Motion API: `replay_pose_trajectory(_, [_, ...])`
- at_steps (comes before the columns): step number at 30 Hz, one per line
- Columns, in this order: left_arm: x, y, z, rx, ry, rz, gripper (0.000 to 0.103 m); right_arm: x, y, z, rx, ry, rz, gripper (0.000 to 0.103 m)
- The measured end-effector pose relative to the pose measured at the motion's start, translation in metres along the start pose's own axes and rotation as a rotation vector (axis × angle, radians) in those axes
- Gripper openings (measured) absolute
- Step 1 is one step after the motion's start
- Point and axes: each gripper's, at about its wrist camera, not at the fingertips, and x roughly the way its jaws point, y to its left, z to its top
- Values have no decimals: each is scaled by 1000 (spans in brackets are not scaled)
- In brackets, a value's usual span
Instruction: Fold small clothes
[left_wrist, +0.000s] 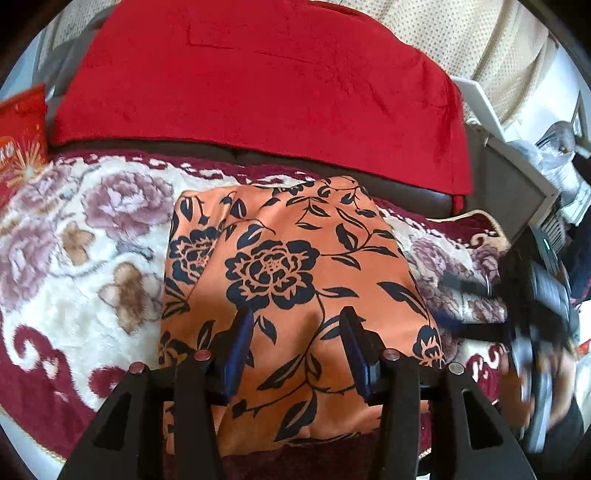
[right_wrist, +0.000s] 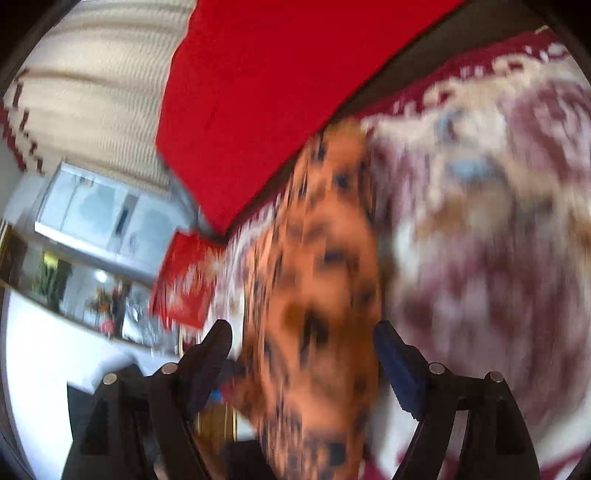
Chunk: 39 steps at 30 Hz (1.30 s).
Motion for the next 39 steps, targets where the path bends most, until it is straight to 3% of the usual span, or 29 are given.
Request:
replay_pose_trajectory(2, [1, -6, 0, 9, 3, 30, 49, 8, 0, -18, -32, 43, -38, 76])
replay_pose_trajectory(3, [2, -9, 0, 13, 11, 46, 49, 14, 2, -21, -60, 58, -62, 48])
replay_pose_trajectory(4, [1, -12, -1, 19, 15, 60, 49, 21, 1, -25, -111, 83, -139, 40])
replay_pose_trajectory(7, [-7, -19, -2, 43, 0, 88, 49, 12, -2, -25, -84, 54, -137, 31])
replay_pose_trajectory(11, [-9, -19, 0, 60, -14, 104, 50, 17, -4, -30, -65, 55, -141, 30])
replay_pose_trajectory(12, [-10, -19, 1, 63, -14, 110, 50, 20, -11, -32, -31, 57, -109, 34])
replay_pose_trajectory(13, [-10, -19, 1, 67, -15, 115, 50, 21, -13, -30, -12, 55, -94, 44])
replay_pose_trajectory(14, [-11, -20, 1, 73, -17, 117, 50, 16, -17, -29, 0, 51, -90, 45])
replay_pose_trajectory(16, [-13, -20, 1, 81, -21, 123, 50, 14, -19, -32, 11, 49, -75, 61])
replay_pose_trajectory(18, [-13, -19, 2, 83, -23, 126, 50, 9, -13, -32, 12, 44, -77, 69])
replay_pose_trajectory(22, [-7, -20, 2, 83, -18, 130, 50, -14, 0, -15, -32, -29, -64, 74])
replay_pose_trajectory(28, [4, -20, 2, 67, -6, 113, 51, 17, 4, 18, -10, 5, -55, 75])
replay_pose_trajectory(29, [8, -20, 1, 64, -4, 106, 53, 22, 2, 19, -16, 11, -76, 70])
replay_pose_trajectory(30, [14, -20, 0, 62, 4, 97, 54, 30, 3, 18, -52, 34, -118, 48])
replay_pose_trajectory(31, [27, -20, -4, 65, 38, 84, 54, 38, -2, 16, -72, 60, -153, 43])
replay_pose_trajectory(32, [43, -18, -9, 67, 92, 80, 55, 39, -13, 15, -21, 56, -133, 41])
replay_pose_trajectory(35, [49, -17, -15, 66, 72, 86, 56, 40, -26, 15, 28, 47, -101, 39])
replay_pose_trajectory(37, [36, -15, -9, 55, 64, 58, 56, 40, -20, 13, 5, 42, -123, 39])
replay_pose_trajectory(39, [12, 0, -7, 12, -2, 27, 56, 46, -20, 15, 27, 46, -110, 40])
